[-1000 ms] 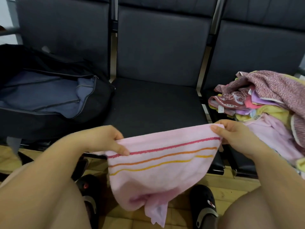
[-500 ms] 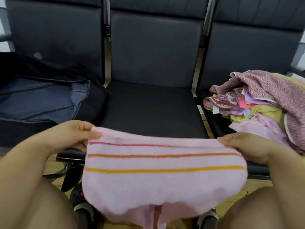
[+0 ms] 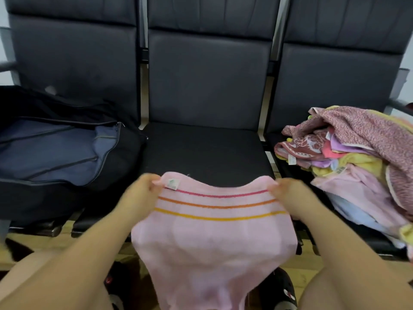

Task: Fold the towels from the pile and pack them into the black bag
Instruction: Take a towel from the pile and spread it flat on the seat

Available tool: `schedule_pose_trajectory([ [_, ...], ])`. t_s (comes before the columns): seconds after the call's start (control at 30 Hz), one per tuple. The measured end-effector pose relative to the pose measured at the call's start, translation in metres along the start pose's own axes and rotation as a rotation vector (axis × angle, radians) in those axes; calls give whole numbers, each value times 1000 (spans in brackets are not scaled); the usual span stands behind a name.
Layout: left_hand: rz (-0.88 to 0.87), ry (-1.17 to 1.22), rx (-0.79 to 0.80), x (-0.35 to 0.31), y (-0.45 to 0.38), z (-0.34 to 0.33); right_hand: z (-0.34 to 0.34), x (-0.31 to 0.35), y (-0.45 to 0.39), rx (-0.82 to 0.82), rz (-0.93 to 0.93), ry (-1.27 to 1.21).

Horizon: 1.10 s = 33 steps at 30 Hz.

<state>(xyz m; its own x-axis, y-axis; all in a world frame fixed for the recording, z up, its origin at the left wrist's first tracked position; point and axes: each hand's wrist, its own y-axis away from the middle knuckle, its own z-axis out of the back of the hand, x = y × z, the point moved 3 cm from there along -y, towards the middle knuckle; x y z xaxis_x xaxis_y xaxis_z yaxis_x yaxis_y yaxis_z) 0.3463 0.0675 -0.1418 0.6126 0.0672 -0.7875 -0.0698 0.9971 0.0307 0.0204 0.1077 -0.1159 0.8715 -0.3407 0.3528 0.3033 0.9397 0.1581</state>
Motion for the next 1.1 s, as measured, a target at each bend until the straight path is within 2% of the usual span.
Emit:
schedule_pose_trajectory([
  [0.07, 19, -268, 206, 3, 7, -33, -37, 7, 3, 279, -78, -29],
  [0.1, 34, -460, 276, 5, 12, -47, -50, 11, 4, 325, -86, -17],
  [0.13, 45, -603, 294, 9, 12, -55, -60, 17, 4, 320, -68, 62],
  [0.2, 47, -717, 287, 14, 6, -62, -73, 20, -4, 247, -52, 209],
  [0.5, -59, -801, 246, 11, -70, -70, -82, 32, -77, 45, -14, 272],
  [0.9, -140, -780, 156, -11, -251, -98, -70, 65, -246, -54, -4, 254],
  [1.1, -182, -799, 155, -19, -291, -109, -66, 74, -302, -75, -14, 264],
])
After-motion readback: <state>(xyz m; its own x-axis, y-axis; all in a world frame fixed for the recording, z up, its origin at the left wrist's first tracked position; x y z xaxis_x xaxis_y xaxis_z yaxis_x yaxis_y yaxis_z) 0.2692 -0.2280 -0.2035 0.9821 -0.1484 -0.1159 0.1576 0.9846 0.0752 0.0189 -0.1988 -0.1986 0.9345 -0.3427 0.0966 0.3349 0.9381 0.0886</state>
